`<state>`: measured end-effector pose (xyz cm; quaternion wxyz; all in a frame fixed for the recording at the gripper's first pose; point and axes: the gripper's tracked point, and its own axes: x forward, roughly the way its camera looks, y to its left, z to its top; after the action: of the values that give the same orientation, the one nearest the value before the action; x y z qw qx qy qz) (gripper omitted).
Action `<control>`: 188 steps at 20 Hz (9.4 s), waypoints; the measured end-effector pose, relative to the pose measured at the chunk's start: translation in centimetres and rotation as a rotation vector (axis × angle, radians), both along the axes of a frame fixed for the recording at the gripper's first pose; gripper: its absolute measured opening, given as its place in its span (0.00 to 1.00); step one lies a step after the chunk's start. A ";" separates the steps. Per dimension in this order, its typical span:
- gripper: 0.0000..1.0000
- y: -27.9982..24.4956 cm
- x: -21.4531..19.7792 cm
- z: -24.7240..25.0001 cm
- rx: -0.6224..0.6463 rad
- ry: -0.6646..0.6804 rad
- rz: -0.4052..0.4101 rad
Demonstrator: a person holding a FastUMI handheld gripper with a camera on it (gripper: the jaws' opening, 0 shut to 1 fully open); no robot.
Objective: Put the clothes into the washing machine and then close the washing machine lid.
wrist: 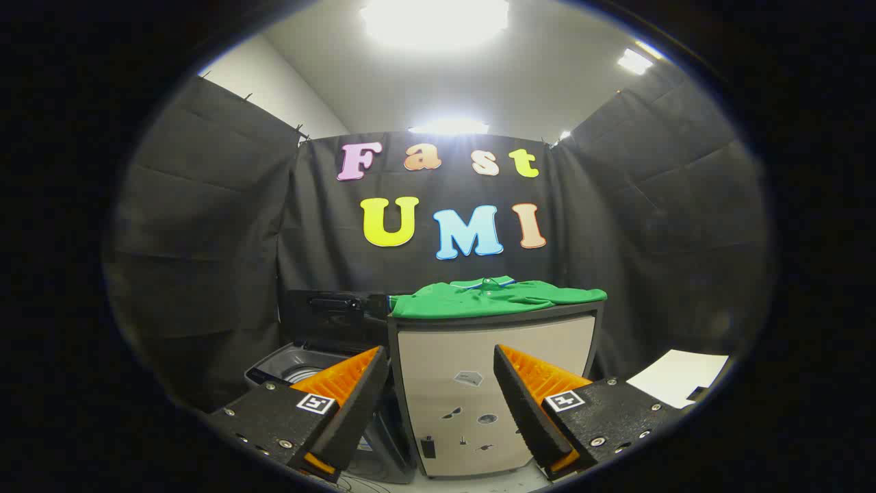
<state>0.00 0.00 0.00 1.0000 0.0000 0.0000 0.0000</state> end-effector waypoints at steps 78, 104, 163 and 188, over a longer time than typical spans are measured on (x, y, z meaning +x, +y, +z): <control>0.95 -12.8 33.3 1.6 0.110 0.527 -0.018; 0.04 -12.0 36.5 -3.1 0.215 0.693 0.115; 0.00 27.5 28.3 9.9 0.589 0.359 0.547; 0.03 30.8 33.6 -14.0 0.340 0.728 0.418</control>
<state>33.62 30.78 -13.96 0.8992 0.1644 0.3515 0.2021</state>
